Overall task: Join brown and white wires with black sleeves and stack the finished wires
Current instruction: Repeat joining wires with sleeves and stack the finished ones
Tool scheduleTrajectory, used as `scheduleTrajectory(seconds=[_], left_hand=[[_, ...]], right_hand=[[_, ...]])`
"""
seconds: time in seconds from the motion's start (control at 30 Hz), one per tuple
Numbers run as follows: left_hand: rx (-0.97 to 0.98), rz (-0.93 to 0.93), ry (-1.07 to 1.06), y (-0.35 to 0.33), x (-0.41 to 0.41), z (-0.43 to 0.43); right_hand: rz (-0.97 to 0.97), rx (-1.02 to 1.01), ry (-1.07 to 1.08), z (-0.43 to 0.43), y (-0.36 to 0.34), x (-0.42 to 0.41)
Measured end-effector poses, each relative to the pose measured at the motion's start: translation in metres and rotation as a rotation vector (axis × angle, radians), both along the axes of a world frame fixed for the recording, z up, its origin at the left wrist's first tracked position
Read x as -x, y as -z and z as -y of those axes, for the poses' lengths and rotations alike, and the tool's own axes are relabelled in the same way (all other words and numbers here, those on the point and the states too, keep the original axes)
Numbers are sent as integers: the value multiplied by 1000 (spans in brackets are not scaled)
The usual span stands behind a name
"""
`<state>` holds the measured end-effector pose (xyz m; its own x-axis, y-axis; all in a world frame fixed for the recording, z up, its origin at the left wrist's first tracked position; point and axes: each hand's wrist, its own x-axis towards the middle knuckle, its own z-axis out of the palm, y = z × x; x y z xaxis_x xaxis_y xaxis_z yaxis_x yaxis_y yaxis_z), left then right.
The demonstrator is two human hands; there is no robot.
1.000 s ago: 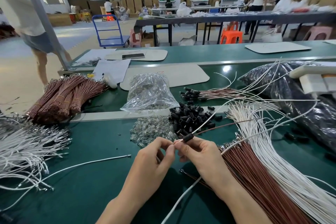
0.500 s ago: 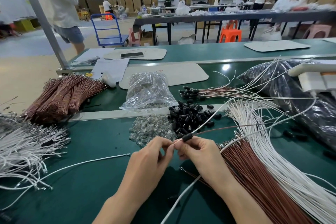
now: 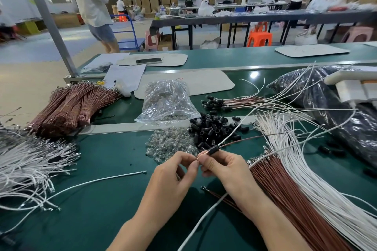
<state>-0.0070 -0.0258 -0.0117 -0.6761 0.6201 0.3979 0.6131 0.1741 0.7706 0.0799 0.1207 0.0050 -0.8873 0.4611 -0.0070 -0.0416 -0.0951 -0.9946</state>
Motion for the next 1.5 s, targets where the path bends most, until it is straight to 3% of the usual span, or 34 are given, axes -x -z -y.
scheduleTrajectory(seconds=[0.2, 0.37, 0.43, 0.53, 0.6, 0.77, 1.1, 1.17, 1.27, 1.4, 1.5], left_hand=[[-78, 212, 17, -3, -3, -6], [-74, 241, 16, -8, -5, -3], [5, 126, -43, -8, -1, 1], [225, -250, -303, -7, 13, 8], [335, -340, -414, -5, 22, 12], [485, -398, -444, 2, 28, 14], [382, -417, -406, 1, 27, 12], [240, -330, -337, -4, 21, 10], [-2, -47, -195, -9, 4, 3], [-20, 65, -97, -3, -11, -7], [-154, 287, -35, -5, -12, -11]], right_hand=[[-36, 26, -8, 1, -3, 0], [-36, -5, 17, 4, -5, -1], [-35, 5, 44, 5, -5, -1], [-25, 46, 102, 4, -6, 0], [-29, 131, 129, 2, -6, 0], [-62, 260, 123, 0, -7, -1], [-77, 406, 86, -3, -9, -2], [-75, 437, 79, -3, -8, -1], [-77, 469, 74, -3, -7, 0], [-76, 477, 37, -4, -6, 0], [-71, 466, 23, -5, -5, 1]])
